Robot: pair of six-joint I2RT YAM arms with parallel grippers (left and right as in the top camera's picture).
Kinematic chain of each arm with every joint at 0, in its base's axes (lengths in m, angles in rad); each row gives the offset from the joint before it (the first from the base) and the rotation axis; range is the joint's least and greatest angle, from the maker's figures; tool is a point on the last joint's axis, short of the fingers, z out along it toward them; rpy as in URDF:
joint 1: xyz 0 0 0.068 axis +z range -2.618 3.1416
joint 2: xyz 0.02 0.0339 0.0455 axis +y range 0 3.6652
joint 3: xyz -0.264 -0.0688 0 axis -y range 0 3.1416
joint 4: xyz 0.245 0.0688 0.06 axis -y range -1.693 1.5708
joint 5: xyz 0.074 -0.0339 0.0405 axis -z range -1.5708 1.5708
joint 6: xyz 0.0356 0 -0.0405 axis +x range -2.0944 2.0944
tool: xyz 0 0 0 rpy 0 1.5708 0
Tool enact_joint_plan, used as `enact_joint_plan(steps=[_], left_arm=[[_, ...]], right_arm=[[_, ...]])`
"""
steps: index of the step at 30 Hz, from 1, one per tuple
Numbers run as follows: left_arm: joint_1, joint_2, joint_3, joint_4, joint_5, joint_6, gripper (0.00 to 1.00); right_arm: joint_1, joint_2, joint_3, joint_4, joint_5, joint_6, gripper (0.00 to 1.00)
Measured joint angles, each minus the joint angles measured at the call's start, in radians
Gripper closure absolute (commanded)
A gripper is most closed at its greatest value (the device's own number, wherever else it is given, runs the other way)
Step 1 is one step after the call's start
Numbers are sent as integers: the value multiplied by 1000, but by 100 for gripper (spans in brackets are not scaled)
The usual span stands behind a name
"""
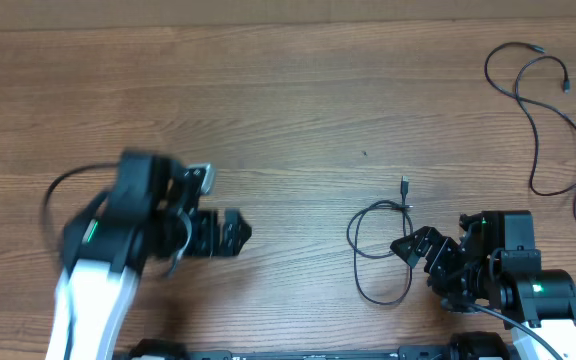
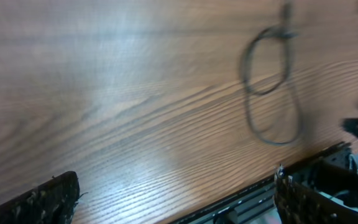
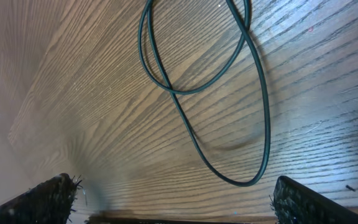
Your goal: Untangle cables
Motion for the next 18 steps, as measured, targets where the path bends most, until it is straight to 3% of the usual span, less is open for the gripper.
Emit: enact_joint_plan(steps=[5, 10, 16, 18], left_arm=[[-1, -339, 1, -63, -8, 0, 0], [-1, -557, 1, -106, -45, -1, 0], [-1, -668, 1, -110, -71, 0, 0], [-1, -673, 1, -113, -75, 0, 0]], right_arm=[[0, -1, -33, 16, -6, 23, 0], [0, -1, -159, 86, 2, 106, 0], [0, -1, -325, 227, -9, 180, 36], [0, -1, -359, 258, -11, 202, 41]])
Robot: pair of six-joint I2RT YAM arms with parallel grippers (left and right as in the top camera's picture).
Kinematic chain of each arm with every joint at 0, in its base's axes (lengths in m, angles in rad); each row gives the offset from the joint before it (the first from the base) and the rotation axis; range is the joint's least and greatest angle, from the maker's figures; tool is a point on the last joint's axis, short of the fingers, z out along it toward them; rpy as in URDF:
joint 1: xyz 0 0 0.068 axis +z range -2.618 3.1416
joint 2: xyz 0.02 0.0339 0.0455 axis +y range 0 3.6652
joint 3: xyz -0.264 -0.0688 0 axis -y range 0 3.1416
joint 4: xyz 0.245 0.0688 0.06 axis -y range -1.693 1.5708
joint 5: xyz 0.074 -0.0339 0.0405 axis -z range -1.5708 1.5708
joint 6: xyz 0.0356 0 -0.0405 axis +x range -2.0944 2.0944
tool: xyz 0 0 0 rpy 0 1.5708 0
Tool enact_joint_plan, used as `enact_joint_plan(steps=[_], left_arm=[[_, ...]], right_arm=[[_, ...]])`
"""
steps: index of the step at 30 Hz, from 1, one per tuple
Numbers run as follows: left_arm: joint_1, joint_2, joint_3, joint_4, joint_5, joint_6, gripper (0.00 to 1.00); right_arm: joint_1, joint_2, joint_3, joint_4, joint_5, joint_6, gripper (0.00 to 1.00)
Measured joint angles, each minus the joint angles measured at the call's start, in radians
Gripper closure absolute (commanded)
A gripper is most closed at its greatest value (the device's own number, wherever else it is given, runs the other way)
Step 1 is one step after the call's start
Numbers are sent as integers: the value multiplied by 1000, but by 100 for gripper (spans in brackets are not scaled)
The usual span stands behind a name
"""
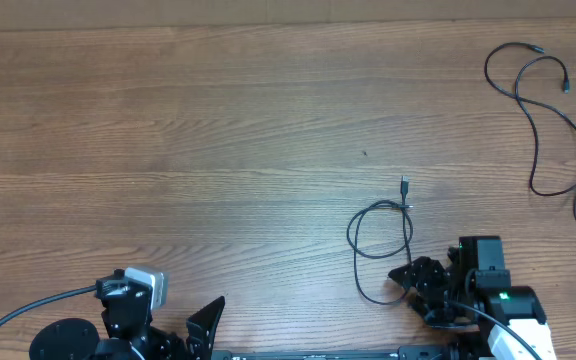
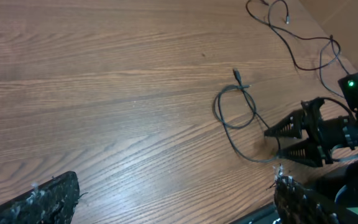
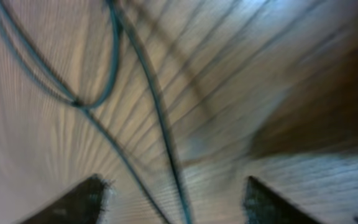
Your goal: Untangle cables
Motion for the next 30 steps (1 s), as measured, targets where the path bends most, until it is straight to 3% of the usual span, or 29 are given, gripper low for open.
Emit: enact_joint_plan(steps=[4, 6, 8, 15, 18, 30], left_arm=[[0, 0, 0, -14, -4, 0, 0], [0, 0, 0, -16, -7, 0, 0], [0, 0, 0, -16, -8, 0, 0], [0, 0, 0, -17, -11, 0, 1], [0, 0, 0, -19, -11, 0, 1], [0, 0, -1, -19, -11, 0, 0]], right_arm=[[0, 0, -42, 72, 1, 29, 50], [0, 0, -51, 122, 0, 27, 70], [0, 0, -52, 175, -1, 35, 96], [0, 0, -45, 420, -72, 5, 96], [0, 0, 7, 418, -93, -31, 96], [1, 2, 660, 185, 97, -312, 96]])
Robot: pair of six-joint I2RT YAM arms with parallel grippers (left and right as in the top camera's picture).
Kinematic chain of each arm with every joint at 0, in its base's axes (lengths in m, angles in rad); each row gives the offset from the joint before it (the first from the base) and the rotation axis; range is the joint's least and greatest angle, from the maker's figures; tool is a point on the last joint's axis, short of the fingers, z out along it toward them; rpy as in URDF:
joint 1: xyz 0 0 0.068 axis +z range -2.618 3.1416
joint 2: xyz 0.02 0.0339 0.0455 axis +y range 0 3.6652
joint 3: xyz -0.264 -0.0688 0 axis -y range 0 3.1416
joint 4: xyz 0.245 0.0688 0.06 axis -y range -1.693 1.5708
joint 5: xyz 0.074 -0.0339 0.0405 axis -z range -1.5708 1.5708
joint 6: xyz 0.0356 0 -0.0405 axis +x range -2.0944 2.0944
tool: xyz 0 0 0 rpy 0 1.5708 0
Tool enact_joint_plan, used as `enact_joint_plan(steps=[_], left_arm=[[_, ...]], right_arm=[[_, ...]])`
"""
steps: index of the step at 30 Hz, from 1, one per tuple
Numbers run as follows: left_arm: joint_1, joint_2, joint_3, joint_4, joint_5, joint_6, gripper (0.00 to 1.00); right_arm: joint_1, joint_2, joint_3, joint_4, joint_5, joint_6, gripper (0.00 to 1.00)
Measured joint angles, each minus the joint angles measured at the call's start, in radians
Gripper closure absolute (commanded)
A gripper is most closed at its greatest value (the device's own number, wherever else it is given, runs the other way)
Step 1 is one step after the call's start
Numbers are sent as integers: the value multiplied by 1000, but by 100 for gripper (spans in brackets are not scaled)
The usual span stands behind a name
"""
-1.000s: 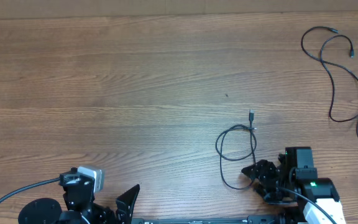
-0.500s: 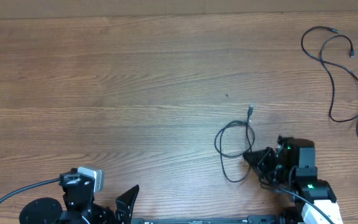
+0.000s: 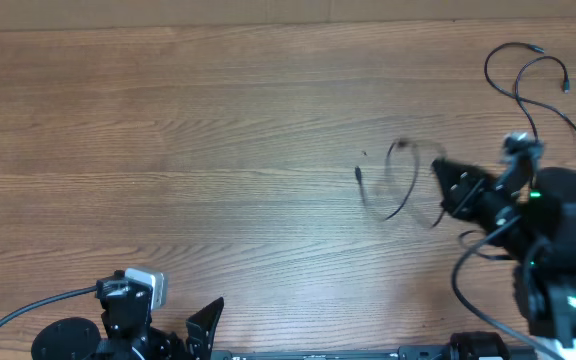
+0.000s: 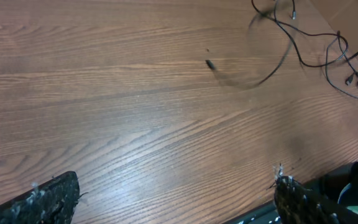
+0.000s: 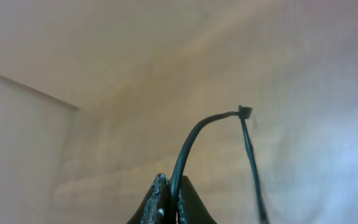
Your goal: Untangle cables
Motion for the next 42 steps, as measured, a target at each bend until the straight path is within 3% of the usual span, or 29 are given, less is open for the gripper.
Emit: enact_joint_plan(steps=[10, 22, 34, 42], left_arm=[[0, 0, 0, 0, 0, 0, 0], [0, 0, 0, 0, 0, 0, 0], [0, 0, 0, 0, 0, 0, 0], [0, 0, 0, 0, 0, 0, 1]], right_arm=[[0, -4, 340, -17, 112, -151, 96], [0, 25, 395, 2, 294, -241, 96], [0, 398, 396, 122, 384, -358, 96], [0, 583, 396, 175, 376, -351, 96]])
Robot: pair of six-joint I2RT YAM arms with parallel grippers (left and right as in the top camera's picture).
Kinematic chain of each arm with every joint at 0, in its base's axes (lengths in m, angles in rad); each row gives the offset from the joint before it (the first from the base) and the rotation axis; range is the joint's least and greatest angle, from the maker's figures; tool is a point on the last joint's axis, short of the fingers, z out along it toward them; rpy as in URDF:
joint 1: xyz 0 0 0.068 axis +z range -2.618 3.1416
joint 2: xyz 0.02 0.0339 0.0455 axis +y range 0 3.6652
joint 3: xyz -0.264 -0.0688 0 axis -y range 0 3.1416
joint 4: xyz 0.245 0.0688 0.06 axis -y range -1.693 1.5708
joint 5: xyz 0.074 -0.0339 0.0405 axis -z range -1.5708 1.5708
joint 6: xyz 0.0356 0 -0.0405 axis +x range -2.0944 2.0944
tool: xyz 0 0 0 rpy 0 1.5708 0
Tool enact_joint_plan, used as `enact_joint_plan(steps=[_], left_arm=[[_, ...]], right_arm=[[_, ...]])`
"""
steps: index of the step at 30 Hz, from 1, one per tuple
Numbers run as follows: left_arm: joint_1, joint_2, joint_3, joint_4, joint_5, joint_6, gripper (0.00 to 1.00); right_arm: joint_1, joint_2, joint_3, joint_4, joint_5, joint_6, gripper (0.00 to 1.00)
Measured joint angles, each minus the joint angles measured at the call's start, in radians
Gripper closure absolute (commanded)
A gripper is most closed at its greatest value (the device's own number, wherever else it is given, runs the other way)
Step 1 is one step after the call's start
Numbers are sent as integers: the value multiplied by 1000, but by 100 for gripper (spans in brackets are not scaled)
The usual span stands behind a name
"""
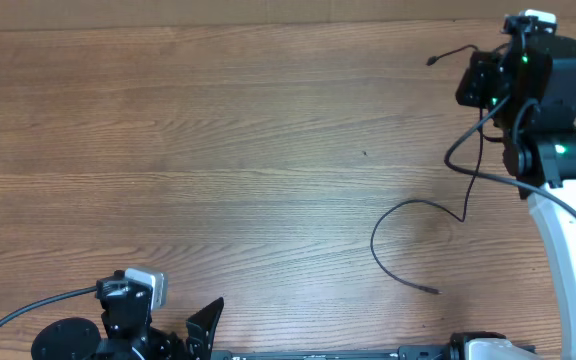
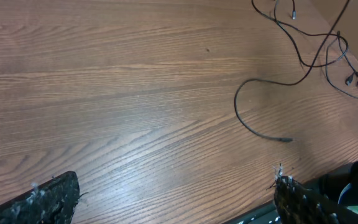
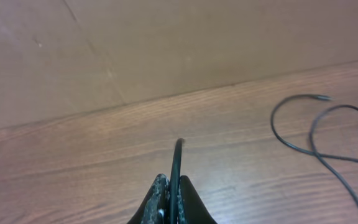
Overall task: Untangle cables
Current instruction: 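Carry the cable up to the top right and drop it there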
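Observation:
A thin black cable [image 1: 405, 203] runs from my right gripper [image 1: 476, 78] down to the table. There it bends in one open curve and ends in a plug near the front edge. The left wrist view shows that curve [image 2: 247, 121] lying flat. My right gripper [image 3: 172, 186] is raised at the far right of the table, shut on the cable [image 3: 178, 158], which rises between the fingers. A second black cable [image 3: 291, 146] lies looped on the wood beyond it. My left gripper [image 2: 176, 199] is open and holds nothing, low at the front left edge.
The wooden table [image 1: 218, 150] spreads wide to the left and middle. A cardboard wall [image 3: 166, 43] stands along the far edge. The right arm covers much of the second cable in the overhead view.
My right gripper, shut on the cable, has moved from mid-right to the far right corner. The cable, then swinging in the air, now trails on the table in an open curve.
At first my left arm was over the left of the table and my open right gripper was beside the looped cable at the front. Then the left arm was back at the front edge. Later the right gripper held the cable aloft, and now its loop is gone.

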Motion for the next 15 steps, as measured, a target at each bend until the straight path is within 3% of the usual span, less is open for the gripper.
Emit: enact_joint_plan(steps=[7, 15], left_arm=[[0, 0, 0, 0, 0, 0, 0], [0, 0, 0, 0, 0, 0, 0]], right_arm=[[4, -44, 3, 24, -150, -34, 96], [10, -306, 116, 126, -212, -44, 96]])
